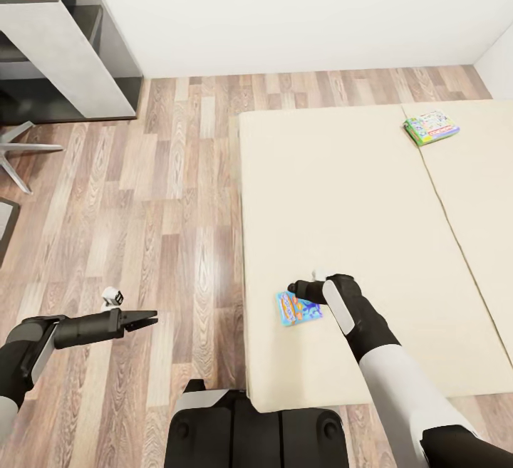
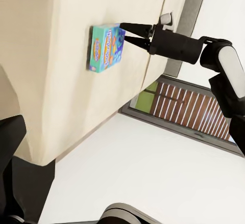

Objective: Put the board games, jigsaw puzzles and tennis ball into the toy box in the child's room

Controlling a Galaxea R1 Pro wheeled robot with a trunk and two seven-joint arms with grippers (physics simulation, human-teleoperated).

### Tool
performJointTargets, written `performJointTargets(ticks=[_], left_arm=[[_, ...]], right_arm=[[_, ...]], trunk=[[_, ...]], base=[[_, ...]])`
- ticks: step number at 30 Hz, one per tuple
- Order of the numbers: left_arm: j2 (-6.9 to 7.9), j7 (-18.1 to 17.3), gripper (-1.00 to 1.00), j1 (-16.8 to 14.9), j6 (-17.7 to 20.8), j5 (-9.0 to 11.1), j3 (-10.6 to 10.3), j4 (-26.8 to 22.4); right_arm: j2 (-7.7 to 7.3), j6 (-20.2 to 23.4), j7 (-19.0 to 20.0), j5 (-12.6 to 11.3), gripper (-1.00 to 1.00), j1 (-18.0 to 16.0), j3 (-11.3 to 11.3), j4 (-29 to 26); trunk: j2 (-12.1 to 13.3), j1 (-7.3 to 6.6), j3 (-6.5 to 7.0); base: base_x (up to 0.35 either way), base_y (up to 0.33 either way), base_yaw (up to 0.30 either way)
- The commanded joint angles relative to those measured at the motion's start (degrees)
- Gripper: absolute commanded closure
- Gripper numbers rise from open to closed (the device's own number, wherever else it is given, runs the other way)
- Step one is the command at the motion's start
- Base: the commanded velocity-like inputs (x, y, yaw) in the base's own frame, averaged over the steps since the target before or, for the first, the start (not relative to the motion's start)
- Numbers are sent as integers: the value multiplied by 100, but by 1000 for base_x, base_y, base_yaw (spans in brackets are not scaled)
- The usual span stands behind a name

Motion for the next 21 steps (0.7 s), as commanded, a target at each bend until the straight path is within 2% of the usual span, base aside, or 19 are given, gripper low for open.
performJointTargets(ticks=[1,13,21], left_arm=[[2,-22,-100,-1,61,-1,-2,0],[0,-22,-100,-1,61,-1,-6,0],[1,-22,-100,-1,61,0,-6,0]], right_arm=[[-1,14,-56,-62,-100,-2,11,-7],[-1,14,-57,-62,-100,-2,12,-7],[-6,21,-57,-61,-100,-2,16,-6]], trunk=[[-5,2,-4],[-5,2,-4],[-5,2,-4]], base=[[0,88,0],[0,97,0],[0,19,0]])
